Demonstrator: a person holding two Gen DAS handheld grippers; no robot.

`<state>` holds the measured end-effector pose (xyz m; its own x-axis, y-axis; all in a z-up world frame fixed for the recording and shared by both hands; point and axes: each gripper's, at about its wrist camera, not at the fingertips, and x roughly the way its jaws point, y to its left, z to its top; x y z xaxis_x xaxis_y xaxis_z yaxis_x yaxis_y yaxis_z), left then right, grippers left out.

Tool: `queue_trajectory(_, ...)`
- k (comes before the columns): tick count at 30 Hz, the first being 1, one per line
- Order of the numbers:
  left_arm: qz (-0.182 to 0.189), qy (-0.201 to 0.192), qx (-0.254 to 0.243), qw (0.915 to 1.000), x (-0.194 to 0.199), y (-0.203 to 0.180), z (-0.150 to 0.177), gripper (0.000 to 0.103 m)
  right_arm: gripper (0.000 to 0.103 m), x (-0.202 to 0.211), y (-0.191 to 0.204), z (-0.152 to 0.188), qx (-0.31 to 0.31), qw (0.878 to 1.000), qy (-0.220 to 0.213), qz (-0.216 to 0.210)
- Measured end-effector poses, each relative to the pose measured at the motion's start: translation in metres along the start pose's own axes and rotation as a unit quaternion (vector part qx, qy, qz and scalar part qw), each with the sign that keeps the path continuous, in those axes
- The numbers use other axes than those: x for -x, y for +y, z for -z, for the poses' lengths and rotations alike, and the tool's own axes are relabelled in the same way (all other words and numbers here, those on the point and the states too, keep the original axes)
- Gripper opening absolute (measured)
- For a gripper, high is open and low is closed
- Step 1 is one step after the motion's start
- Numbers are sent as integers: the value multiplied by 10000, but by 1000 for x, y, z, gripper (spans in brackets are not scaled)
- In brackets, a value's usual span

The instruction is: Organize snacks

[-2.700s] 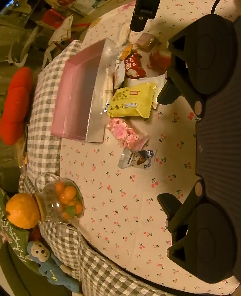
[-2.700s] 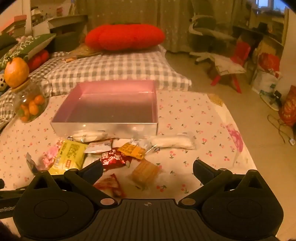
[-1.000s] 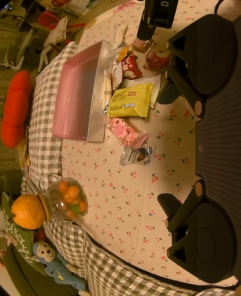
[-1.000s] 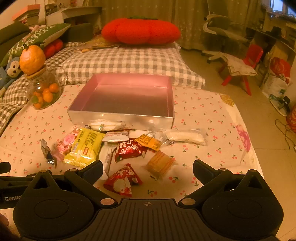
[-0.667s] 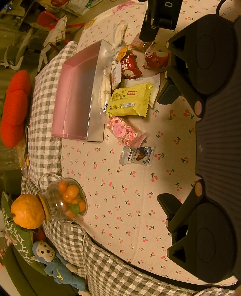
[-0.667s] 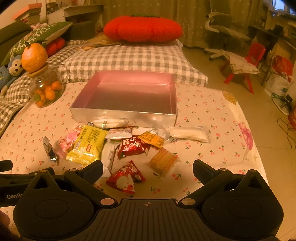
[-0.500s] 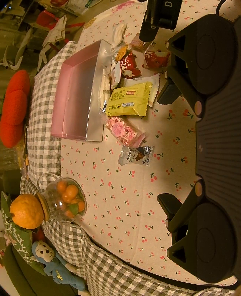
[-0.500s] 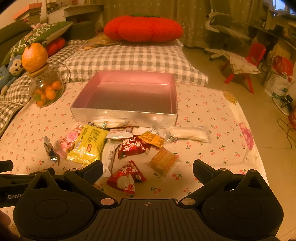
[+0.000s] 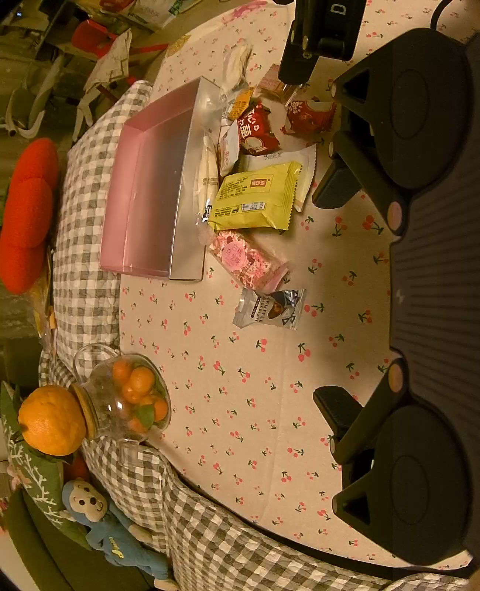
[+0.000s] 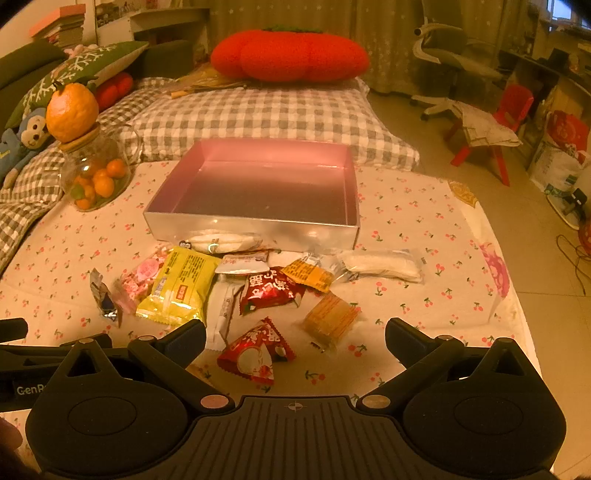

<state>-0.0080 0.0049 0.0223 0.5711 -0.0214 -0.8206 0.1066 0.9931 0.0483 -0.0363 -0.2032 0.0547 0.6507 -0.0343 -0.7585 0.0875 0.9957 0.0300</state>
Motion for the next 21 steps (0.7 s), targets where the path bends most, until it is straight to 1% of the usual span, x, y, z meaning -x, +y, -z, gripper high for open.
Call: queue_trajectory(21,-10,9,21,10000,-1,-2,2,102,103,-1,1,2,19,10000,23,-25)
